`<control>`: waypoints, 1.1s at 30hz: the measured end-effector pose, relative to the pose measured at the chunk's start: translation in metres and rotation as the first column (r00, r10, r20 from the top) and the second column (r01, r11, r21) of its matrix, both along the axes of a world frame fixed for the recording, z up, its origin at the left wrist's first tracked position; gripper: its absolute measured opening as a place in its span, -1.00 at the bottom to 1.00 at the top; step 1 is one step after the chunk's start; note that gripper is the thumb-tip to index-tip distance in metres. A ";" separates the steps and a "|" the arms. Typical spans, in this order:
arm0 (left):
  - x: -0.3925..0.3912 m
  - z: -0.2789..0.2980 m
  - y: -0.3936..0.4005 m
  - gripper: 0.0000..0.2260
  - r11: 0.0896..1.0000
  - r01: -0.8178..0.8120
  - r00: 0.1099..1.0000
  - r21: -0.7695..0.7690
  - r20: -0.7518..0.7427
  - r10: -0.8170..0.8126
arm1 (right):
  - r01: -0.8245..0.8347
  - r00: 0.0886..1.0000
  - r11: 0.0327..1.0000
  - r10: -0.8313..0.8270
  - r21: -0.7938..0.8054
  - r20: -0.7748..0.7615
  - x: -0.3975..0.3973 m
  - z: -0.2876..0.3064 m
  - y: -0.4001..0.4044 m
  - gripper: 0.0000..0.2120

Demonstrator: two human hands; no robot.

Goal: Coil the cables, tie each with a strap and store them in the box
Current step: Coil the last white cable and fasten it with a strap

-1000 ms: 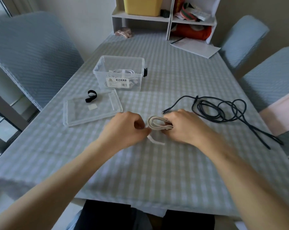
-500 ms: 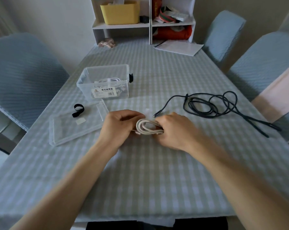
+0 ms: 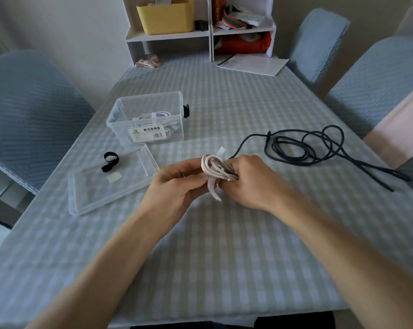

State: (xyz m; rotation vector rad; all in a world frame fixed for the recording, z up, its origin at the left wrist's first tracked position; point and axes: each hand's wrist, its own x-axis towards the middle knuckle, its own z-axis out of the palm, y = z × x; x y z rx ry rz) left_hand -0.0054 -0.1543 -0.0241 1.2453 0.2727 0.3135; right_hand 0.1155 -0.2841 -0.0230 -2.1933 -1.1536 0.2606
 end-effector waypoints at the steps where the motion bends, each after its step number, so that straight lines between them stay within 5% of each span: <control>1: -0.001 -0.001 0.002 -0.70 0.999 0.048 0.999 -0.017 0.021 -0.048 | -0.002 1.000 1.000 0.002 0.018 -0.023 0.001 -0.002 0.000 -0.65; 4: -0.003 -0.002 0.006 -0.64 0.989 0.145 0.988 -0.005 0.061 -0.144 | -0.028 0.995 0.996 0.035 0.080 -0.097 0.002 -0.003 0.000 -0.57; 15: -0.001 -0.003 -0.006 -0.68 0.902 -0.015 0.999 0.432 0.032 0.001 | -0.078 0.979 0.992 0.096 0.102 -0.181 -0.007 0.004 -0.006 -0.54; 23: -0.001 0.004 -0.007 -0.69 0.905 0.003 0.997 0.425 0.073 -0.037 | -0.077 0.995 0.997 0.078 0.019 -0.068 -0.007 0.006 -0.006 -0.70; 30: -0.003 0.003 -0.006 -0.72 0.754 -0.035 0.999 0.656 0.008 0.039 | -0.123 0.990 0.979 0.132 -0.161 0.041 -0.010 0.004 -0.008 -0.90; 33: -0.002 0.004 -0.007 -0.73 0.739 -0.038 0.998 0.673 -0.006 0.057 | -0.114 0.991 0.981 0.123 -0.155 0.051 -0.010 0.005 -0.009 -0.78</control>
